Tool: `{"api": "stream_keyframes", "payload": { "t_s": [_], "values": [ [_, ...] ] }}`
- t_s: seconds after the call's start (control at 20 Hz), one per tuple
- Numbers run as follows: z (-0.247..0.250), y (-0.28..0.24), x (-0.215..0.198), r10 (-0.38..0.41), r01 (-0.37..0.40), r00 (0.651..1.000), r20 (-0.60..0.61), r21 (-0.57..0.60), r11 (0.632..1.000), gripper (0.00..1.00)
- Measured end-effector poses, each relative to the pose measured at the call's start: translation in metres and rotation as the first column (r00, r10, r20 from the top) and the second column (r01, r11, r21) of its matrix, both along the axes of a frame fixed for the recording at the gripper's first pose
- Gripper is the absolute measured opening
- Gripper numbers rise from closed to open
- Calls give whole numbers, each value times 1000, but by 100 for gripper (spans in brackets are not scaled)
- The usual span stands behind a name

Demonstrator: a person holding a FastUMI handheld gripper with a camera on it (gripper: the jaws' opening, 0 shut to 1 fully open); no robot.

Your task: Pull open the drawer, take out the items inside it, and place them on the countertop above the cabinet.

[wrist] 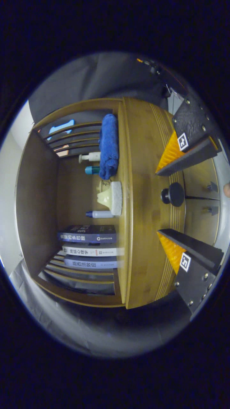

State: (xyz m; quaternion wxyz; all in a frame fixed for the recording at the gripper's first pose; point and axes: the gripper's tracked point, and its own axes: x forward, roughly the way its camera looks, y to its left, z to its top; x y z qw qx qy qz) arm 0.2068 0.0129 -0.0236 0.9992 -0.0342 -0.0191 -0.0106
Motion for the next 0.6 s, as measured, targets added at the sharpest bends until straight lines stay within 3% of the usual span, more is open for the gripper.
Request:
{"api": "stream_keyframes", "payload": {
  "t_s": [0.2, 0.6],
  "values": [
    [10, -4, -42, 5, -3, 1000, 21, -66, 998, 100],
    [9, -12, -117, -15, 15, 1000, 13, 20, 1000, 99]
  ]
}}
